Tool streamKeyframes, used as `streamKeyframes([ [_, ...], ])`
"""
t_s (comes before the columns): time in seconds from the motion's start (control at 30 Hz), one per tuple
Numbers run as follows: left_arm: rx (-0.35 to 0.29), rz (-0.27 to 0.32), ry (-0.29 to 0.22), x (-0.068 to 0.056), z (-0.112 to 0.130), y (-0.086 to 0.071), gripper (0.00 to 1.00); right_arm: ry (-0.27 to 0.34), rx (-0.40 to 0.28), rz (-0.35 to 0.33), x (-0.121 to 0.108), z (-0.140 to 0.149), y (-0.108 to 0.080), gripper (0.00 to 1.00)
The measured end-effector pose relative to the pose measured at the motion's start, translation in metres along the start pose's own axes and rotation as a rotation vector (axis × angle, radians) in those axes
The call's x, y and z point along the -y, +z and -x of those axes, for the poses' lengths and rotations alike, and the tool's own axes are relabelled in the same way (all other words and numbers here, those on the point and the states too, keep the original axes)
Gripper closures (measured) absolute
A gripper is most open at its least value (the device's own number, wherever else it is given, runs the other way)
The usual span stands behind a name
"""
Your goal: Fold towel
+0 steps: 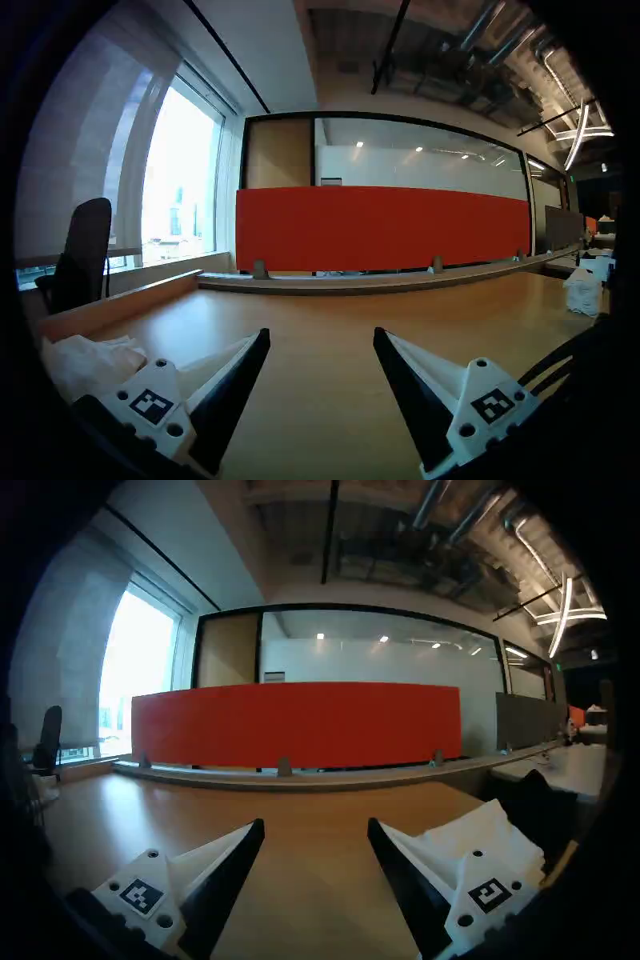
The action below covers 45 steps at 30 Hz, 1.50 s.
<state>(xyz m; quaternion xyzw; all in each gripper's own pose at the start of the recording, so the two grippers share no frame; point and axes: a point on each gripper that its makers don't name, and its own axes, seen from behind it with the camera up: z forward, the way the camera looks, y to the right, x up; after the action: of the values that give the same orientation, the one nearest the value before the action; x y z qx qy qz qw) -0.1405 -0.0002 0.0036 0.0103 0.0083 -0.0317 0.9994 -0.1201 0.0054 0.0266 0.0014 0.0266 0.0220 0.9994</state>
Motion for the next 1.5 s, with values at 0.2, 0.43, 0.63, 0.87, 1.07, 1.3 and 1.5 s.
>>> streamKeyframes([
  [0.2, 0.000, 0.000, 0.000, 0.000, 0.000, 0.000, 0.04, 0.021, -0.005, 0.014, -0.004, 0.003, -0.001, 0.00],
  [0.43, 0.000, 0.000, 0.000, 0.000, 0.000, 0.000, 0.04, 0.024, -0.008, 0.007, 0.001, 0.005, -0.003, 0.00],
  [0.63, 0.000, 0.000, 0.000, 0.000, 0.000, 0.000, 0.04, 0.011, -0.008, -0.006, 0.008, 0.008, -0.003, 0.00],
  [0.87, 0.000, 0.000, 0.000, 0.000, -0.001, 0.000, 0.04, -0.020, 0.002, -0.013, 0.015, 0.015, 0.001, 0.00],
  [1.07, 0.000, 0.000, 0.000, 0.000, -0.001, 0.000, 0.04, -0.023, 0.002, -0.009, 0.015, 0.013, 0.001, 0.00],
  [1.3, 0.000, 0.000, 0.000, 0.000, -0.001, -0.001, 0.04, -0.023, 0.001, -0.007, 0.014, 0.013, 0.000, 0.00],
  [1.5, 0.000, 0.000, 0.000, 0.000, 0.000, 0.000, 0.04, -0.023, 0.002, -0.005, 0.013, 0.013, 0.000, 0.00],
])
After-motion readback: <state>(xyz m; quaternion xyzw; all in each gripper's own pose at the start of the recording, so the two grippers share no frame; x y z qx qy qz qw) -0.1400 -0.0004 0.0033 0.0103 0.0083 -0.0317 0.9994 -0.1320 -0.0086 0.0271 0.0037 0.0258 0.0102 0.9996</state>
